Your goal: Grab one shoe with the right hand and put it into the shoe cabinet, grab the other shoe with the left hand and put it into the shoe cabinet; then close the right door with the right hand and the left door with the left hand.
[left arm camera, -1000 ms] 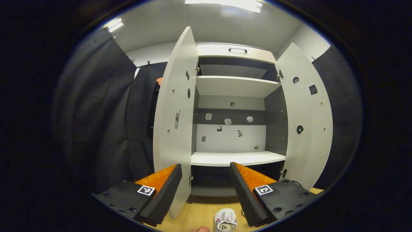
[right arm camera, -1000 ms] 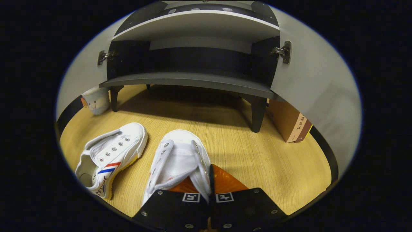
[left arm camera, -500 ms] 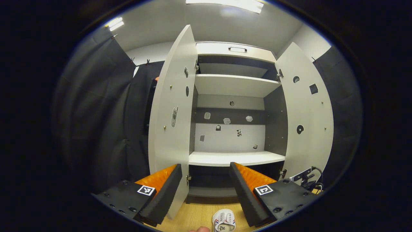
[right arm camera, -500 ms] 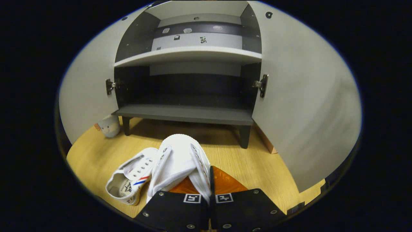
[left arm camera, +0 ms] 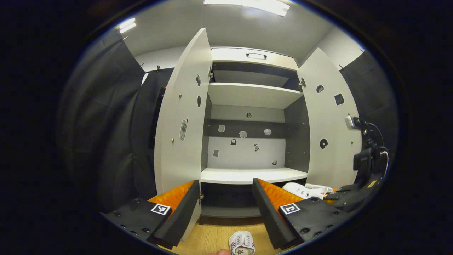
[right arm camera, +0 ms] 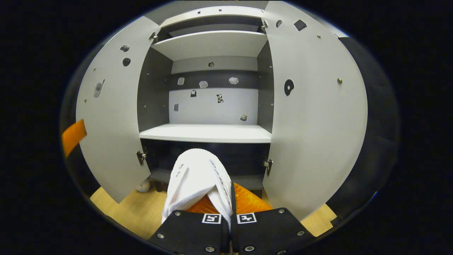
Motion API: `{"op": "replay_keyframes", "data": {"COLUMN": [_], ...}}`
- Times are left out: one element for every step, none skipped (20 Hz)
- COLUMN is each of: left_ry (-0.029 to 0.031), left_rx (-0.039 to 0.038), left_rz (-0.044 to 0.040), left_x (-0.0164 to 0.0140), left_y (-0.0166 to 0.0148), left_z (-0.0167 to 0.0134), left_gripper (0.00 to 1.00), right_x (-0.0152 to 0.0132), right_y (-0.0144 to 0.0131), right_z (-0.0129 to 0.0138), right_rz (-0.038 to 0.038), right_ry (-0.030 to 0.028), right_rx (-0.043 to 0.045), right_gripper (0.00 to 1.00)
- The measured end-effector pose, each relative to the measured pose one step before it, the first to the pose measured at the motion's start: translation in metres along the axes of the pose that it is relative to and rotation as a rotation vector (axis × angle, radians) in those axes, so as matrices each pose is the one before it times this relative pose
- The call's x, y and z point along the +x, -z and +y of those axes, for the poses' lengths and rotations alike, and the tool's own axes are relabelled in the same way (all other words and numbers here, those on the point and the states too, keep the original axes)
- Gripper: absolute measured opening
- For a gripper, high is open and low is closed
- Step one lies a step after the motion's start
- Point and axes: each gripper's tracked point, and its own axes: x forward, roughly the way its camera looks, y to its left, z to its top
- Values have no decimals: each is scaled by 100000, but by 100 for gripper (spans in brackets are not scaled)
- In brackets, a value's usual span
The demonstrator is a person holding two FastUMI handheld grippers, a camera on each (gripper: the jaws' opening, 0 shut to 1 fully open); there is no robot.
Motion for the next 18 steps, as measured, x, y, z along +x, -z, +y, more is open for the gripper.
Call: {"op": "replay_keyframes", "data": {"left_ry": [69,64,244,348,222,28,-264,-288,-192,-181,-251,-465,-582,-344,-38,-446,-699,-699], "left_rx": [-142,40,-130,-230,-250,-100,-35,-161,-403,-412,-271,36,366,437,338,308,289,180], "left_rz": [-147,116,419,217,270,163,373,322,338,176,-82,105,335,406,133,467,753,634], "left_x": [-23,-1,-21,-10,34,-32,50,-63,8,-20,5,-68,-58,87,-105,59,48,79], "left_y": [-64,68,94,37,79,63,28,105,20,32,-62,26,26,111,-6,173,164,211], "left_z": [-37,-69,-104,-128,-112,-1,96,32,48,-19,70,56,100,192,48,225,253,285], "left_gripper": [96,96,96,96,96,96,96,96,96,96,96,96,96,96,96,96,96,96], "right_x": [320,960,1203,1704,1885,1956,2266,2390,2198,1917,2249,2075,2243,1856,1699,1359,1084,731], "right_y": [-1932,-2047,-1671,-1744,-1618,-1663,-1744,-1147,-652,45,-32,438,366,632,892,921,940,740], "right_z": [-104,-104,17,92,38,-86,-195,-246,-192,-104,236,88,-79,-34,148,350,344,299], "right_rz": [-2669,-2190,-1330,-838,-1325,-1338,-1591,-394,1219,2266,2272,3063,1989,1984,2449,2811,3091,3135], "right_ry": [368,315,192,175,540,1235,1512,2121,2113,1448,937,1587,2275,2678,1939,561,-212,-435], "right_rx": [-974,-1283,-1366,-969,-546,-533,-1398,-2145,-1910,-575,1211,1289,-603,-1680,-1368,-982,-591,527], "right_gripper": [2,1,1,1,1,1,1,1,1,1,1,1,1,1,1,2,1,1]}}
